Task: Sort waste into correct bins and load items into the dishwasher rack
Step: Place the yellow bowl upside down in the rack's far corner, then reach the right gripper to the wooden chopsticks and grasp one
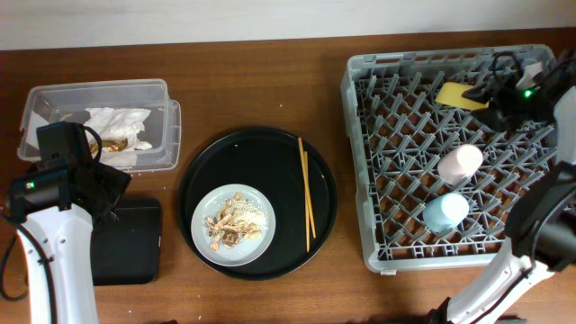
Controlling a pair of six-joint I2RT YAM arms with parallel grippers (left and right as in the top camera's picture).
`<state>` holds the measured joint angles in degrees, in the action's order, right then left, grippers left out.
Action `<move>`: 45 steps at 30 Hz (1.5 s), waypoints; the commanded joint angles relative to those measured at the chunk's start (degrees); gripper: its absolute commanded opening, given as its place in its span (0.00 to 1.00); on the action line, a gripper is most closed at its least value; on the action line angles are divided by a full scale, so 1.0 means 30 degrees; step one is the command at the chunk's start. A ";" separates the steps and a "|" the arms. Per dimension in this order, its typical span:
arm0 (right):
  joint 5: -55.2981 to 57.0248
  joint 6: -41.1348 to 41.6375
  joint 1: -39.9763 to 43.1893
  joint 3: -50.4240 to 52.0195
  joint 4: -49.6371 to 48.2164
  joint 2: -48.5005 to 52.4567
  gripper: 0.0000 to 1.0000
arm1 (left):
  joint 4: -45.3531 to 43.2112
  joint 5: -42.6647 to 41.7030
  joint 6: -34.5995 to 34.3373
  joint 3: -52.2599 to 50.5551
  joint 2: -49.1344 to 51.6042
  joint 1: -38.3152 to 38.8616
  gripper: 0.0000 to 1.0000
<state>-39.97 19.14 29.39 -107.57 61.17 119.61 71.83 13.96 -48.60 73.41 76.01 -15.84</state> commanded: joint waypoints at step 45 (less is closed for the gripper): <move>1.2874 0.1450 -2.0560 -0.2200 0.6965 -0.1974 0.69 | 0.0015 0.0146 0.0240 0.0066 -0.0087 -0.0051 0.99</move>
<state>-4.89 18.87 -31.55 -114.52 82.91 107.85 71.81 13.98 -48.60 73.38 76.01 -15.84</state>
